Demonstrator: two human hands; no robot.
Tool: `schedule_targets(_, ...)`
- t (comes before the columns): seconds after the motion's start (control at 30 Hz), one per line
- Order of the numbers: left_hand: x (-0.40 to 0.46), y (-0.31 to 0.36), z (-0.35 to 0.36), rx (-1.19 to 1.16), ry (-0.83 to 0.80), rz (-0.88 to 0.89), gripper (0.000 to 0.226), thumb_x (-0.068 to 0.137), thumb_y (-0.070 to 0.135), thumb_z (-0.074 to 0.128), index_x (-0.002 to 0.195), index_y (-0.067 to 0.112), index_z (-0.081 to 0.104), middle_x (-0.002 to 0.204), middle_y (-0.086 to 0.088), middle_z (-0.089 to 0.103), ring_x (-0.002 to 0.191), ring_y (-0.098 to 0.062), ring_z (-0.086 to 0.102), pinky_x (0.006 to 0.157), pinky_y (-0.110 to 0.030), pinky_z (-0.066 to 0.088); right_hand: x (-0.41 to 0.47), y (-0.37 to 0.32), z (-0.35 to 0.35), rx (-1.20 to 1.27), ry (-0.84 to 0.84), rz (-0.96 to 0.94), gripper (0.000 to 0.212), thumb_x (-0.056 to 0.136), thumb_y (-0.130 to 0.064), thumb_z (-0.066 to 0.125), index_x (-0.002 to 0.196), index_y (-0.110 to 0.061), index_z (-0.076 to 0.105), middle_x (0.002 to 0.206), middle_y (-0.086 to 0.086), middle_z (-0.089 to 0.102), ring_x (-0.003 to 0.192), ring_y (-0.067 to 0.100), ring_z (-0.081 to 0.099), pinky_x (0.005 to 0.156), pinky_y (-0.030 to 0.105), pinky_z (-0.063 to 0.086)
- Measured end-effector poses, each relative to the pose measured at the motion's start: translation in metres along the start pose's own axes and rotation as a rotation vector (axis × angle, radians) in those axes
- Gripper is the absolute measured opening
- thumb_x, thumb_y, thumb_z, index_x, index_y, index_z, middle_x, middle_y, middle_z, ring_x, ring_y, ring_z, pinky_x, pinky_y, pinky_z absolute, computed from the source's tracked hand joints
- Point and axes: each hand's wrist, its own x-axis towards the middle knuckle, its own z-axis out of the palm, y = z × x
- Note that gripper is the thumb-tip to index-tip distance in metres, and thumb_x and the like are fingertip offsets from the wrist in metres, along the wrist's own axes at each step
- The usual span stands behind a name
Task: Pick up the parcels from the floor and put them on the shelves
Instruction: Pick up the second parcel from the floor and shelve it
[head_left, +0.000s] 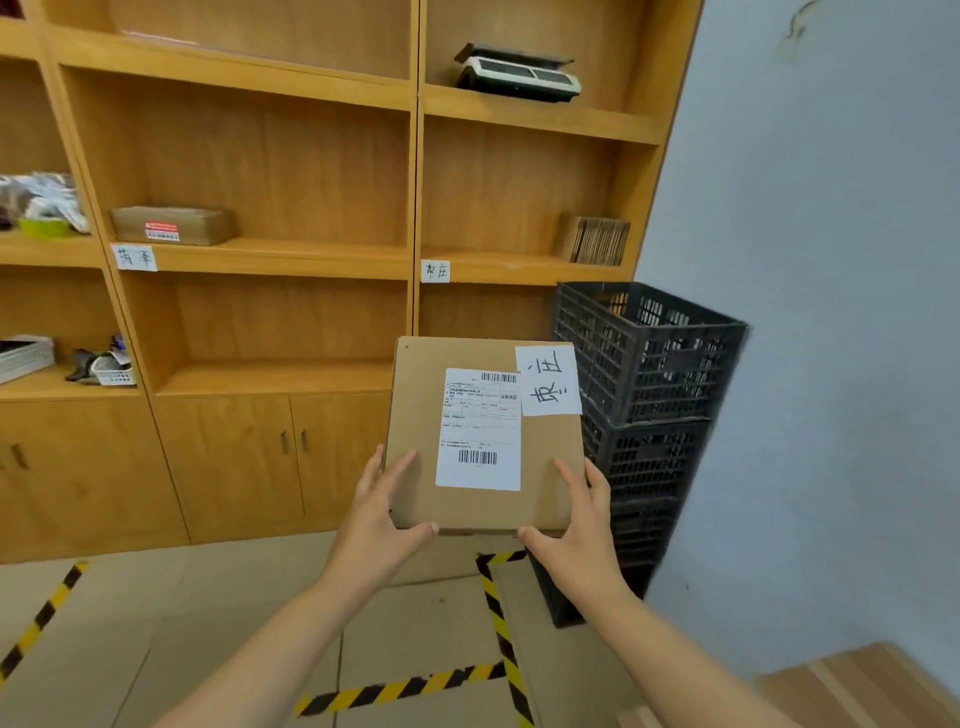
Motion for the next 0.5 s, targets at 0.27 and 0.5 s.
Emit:
schedule_targets(0.27,0.104,-0.048,-0.021,-0.011,-0.013,0.029,0.084,0.071,0.016,0.077,0.140,0.036,0.035,0.155,0.017,0.005,0.137,0.001,0.013,0.105,-0.023,0.025,0.091,-0.002,0.058,-0.006,0.021,0.019,0.086,0.071,-0.019,0.075,0.139,-0.038,0.026,0.148,-0.019,0.004,0.138,0.011,0.017,0.113,0.036,0.030)
schedule_targets(0.5,0.185,-0.081,-0.008,0.019,-0.001,0.022,0.082,0.072,0.015,0.077,0.139,0.036,0.035,0.155,0.014,0.006,0.134,-0.001,0.018,0.101,-0.024,0.030,0.178,0.025,0.088,-0.001,0.010,0.012,0.085,0.072,-0.019,0.075,0.139,-0.037,0.026,0.147,-0.018,0.006,0.137,0.009,0.019,0.109,0.028,0.030)
